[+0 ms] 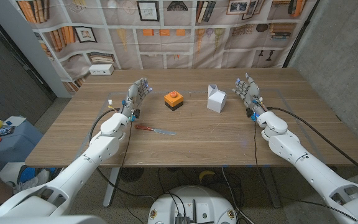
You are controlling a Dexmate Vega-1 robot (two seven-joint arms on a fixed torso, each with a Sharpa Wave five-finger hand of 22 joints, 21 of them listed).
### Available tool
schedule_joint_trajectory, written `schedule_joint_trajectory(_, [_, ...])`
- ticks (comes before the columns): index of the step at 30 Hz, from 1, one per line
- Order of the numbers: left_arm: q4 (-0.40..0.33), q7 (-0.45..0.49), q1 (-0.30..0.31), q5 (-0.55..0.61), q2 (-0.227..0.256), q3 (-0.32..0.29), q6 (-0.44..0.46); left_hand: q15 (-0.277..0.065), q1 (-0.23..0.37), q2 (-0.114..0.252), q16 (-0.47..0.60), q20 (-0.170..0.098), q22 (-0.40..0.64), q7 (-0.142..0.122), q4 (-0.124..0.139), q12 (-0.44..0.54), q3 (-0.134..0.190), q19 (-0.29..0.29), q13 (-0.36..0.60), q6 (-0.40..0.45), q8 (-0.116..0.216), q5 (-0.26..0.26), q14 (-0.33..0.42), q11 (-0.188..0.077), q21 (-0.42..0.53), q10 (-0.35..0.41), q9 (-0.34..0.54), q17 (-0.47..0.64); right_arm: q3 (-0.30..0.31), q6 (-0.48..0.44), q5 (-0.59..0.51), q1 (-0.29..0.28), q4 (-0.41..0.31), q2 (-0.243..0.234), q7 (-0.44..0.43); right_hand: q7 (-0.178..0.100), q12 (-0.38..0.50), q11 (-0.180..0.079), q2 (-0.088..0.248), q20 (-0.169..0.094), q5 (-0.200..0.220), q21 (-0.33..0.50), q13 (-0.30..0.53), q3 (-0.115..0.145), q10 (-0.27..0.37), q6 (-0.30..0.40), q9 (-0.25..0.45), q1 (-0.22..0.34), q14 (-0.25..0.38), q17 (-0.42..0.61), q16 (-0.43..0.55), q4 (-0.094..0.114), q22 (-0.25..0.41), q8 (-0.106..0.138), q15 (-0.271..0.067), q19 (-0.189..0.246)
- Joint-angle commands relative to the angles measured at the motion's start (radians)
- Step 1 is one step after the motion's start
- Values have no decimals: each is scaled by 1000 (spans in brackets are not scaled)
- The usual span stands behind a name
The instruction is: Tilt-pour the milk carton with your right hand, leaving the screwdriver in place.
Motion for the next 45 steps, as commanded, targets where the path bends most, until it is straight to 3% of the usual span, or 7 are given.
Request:
schedule_joint_trajectory(1, [-8, 11, 2, 15, 5, -2, -10, -6, 6, 62, 5, 0, 2, 4, -1, 5, 6, 11, 4, 9, 7, 6, 4, 1, 4, 1, 3, 5, -11, 28, -54, -9, -12, -12, -32, -9, 5, -2, 6, 3, 9, -3, 4, 9, 14, 9, 3, 20, 11, -6, 4, -14, 4, 9, -8, 12])
schedule_joint_trajectory(14, [-34, 15, 17, 6, 26, -15, 5, -10, 8, 61, 3, 1, 3, 1, -7, 5, 8, 15, 4, 15, 6, 6, 8, 0, -4, 9, 3, 5, -29, -3, -181, -29, -95, -79, -115, -14, 2, -4, -30, 8, 8, -23, 3, 4, 8, -15, 3, 47, 13, -23, 1, -53, 3, 2, -7, 15])
schedule_joint_trajectory(17, [-44, 25, 30, -5, 26, -29, -4, -10, 8, 60, 3, 3, 3, 1, -8, 7, 8, 18, 3, 22, 8, 6, 10, -2, -5, 16, 3, 5, -33, -6, -210, -29, -106, -91, -128, -15, 2, -8, -47, 3, 7, -33, 3, 6, 8, -15, 4, 71, 26, -33, 5, -80, 3, 6, -17, 22])
schedule_joint_trajectory(21, [-54, 34, 42, -9, 33, -42, -10, -12, 8, 59, 4, 0, 3, 1, -10, 10, 8, 27, 3, 32, 9, 5, 18, -4, -8, 29, 3, 5, -39, -35, -257, -29, -134, -119, -153, -13, 2, -12, -52, -5, 8, -39, 3, 9, 8, -11, 4, 85, 29, -39, 5, -95, 3, 9, -19, 26])
schedule_joint_trajectory(28, [-79, 38, 52, -2, 53, -48, -7, -14, 8, 58, 4, 1, 3, -3, -12, 11, 9, 33, 3, 42, 10, 5, 24, -9, -11, 38, 3, 5, -46, -28, -321, -28, -145, -147, -170, -20, -7, -19, -76, -7, 6, -79, 4, 10, -25, -56, 7, 128, 11, -61, -4, -146, 4, 0, -18, -2])
schedule_joint_trajectory(32, [-61, 30, 58, -34, 20, -64, -48, -21, 8, 58, 7, 2, 3, -6, -15, 17, 10, 51, 3, 74, 16, 5, 45, -12, -15, 69, 3, 5, -47, -18, -346, -32, -148, -158, -174, -21, -9, -21, -82, -10, 5, -93, 5, 10, -40, -76, 7, 139, -1, -67, -8, -159, 4, -3, -18, -12])
schedule_joint_trajectory(45, [-126, 87, 96, -31, 34, -80, -21, -29, 7, 56, 9, 4, 3, -5, -20, 18, 12, 66, 3, 98, 16, 4, 66, -21, -22, 88, 2, 4, -62, -29, -446, -36, -173, -227, -160, -2, -11, -20, -117, 5, 1, -155, 8, 4, -108, -175, 10, 184, -51, -94, -14, -202, 6, -6, 2, -68])
